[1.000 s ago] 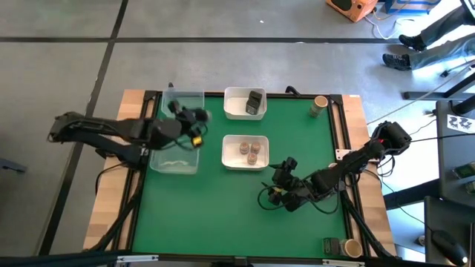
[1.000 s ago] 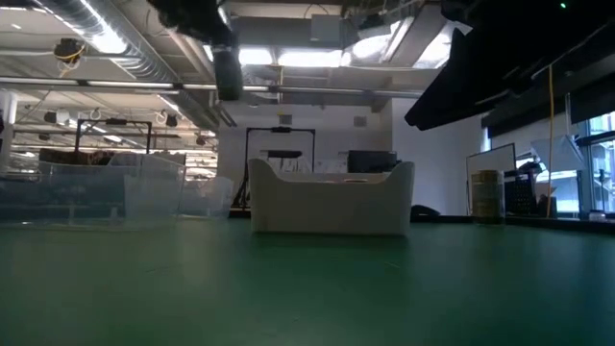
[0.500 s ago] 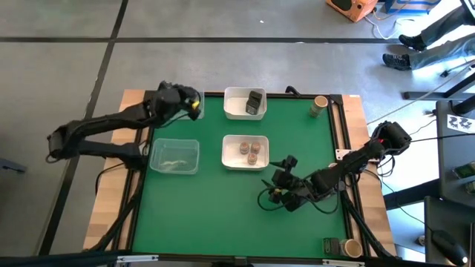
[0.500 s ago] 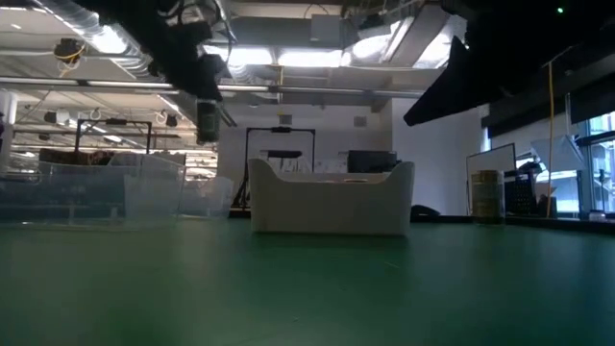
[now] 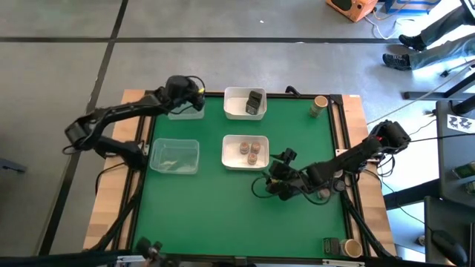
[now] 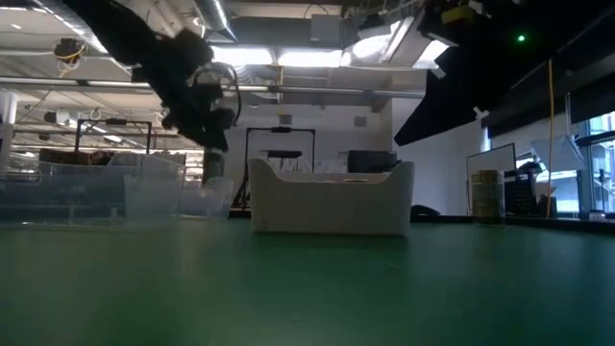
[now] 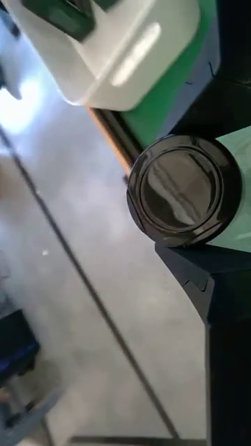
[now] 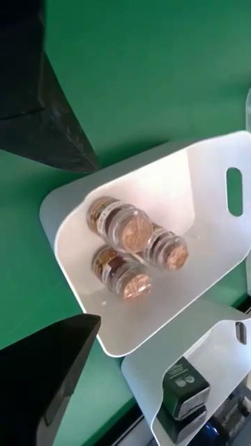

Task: Sort spices by type
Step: Put the center green seasoning bottle into the top transparent bin

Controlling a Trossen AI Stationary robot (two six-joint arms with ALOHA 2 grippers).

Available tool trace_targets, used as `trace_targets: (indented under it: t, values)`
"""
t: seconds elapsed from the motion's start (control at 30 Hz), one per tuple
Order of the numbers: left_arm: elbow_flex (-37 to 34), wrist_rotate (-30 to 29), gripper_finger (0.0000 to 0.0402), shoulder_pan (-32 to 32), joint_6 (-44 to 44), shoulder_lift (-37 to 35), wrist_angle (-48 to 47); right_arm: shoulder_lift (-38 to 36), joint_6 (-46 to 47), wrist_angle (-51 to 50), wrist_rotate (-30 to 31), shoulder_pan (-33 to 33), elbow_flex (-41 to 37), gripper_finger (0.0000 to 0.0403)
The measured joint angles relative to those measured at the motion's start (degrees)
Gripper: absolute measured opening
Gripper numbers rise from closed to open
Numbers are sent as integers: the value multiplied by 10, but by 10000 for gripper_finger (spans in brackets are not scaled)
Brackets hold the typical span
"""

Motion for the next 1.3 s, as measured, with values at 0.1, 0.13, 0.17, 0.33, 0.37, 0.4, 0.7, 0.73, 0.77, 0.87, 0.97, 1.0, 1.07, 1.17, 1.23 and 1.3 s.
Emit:
trace_targets:
  t: [0.1,0.13,0.17,0.33,0.37,0.4,0.7,0.73,0.77,0.87,0.97,1.0,1.07,1.17,1.23,1.3]
  values:
    - [0,21,196,20,-3,29,12,0,-1,0,-5,-5,0,347]
    - [0,27,196,26,-5,37,17,0,-1,0,-8,-5,0,347]
    - [0,32,196,31,-7,45,22,0,-1,0,-8,-5,0,347]
    - [0,48,196,50,-14,71,40,0,-1,-1,-8,-5,0,347]
    - [0,48,196,53,-16,76,43,0,-1,-1,-8,-5,0,347]
    - [0,51,196,55,-18,80,47,0,-1,-1,-8,-5,0,347]
    - [2,58,196,66,-25,113,56,0,-1,-1,-9,-5,0,347]
    - [2,58,196,66,-26,113,56,0,-1,-1,-9,-5,0,347]
    - [2,57,196,66,-29,113,56,0,-1,-1,-9,-5,0,347]
    - [2,59,196,66,-34,113,53,0,-1,-1,-20,-5,0,347]
    - [2,65,205,66,-29,109,50,0,-1,-1,-23,-5,0,347]
    - [1,65,212,65,-26,108,49,0,-1,-1,-23,-5,0,347]
    - [0,70,228,65,-22,102,42,0,-1,-1,-23,-5,0,347]
    - [0,70,249,65,-17,93,39,0,-1,-1,-23,-5,0,347]
    - [0,70,259,65,-16,85,39,0,-1,-1,-23,-5,0,347]
    - [0,69,265,65,-14,75,33,0,-1,-1,-23,-5,0,347]
